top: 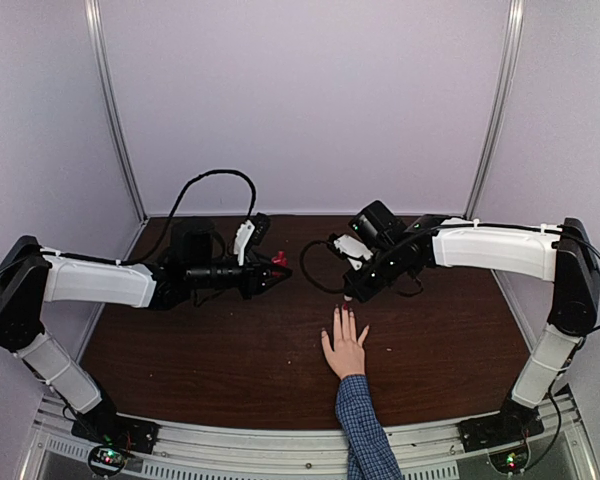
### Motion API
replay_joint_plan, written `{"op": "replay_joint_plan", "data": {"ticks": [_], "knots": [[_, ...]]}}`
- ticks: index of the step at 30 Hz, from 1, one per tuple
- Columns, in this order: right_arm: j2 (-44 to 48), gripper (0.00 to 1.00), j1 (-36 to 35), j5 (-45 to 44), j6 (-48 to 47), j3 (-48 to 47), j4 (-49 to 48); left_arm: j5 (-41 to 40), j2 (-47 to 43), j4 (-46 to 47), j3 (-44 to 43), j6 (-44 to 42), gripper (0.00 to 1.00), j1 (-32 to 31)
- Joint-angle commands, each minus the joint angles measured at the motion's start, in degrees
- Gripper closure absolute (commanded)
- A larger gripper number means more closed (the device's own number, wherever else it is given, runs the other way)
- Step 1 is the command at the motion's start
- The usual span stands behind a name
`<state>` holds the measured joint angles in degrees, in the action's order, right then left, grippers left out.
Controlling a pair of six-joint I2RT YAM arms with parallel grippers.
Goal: Paint the nails
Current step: Paint the hand on the nail.
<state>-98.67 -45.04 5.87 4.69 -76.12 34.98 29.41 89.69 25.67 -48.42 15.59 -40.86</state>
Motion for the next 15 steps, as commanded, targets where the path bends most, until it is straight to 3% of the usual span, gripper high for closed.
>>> {"op": "replay_joint_plan", "data": {"ticks": [1,15], "knots": [[-0.3,1.0,-0.1,-2.1,0.4,-0.1,0.1,0.8,0.6,3.6,-0.5,0.4,1.0,0.4],[1.0,1.0,0.4,-2.7,1.0,-0.2,-0.8,0.6,0.1,3.5,-0.2,0.3,1.0,0.4]]}}
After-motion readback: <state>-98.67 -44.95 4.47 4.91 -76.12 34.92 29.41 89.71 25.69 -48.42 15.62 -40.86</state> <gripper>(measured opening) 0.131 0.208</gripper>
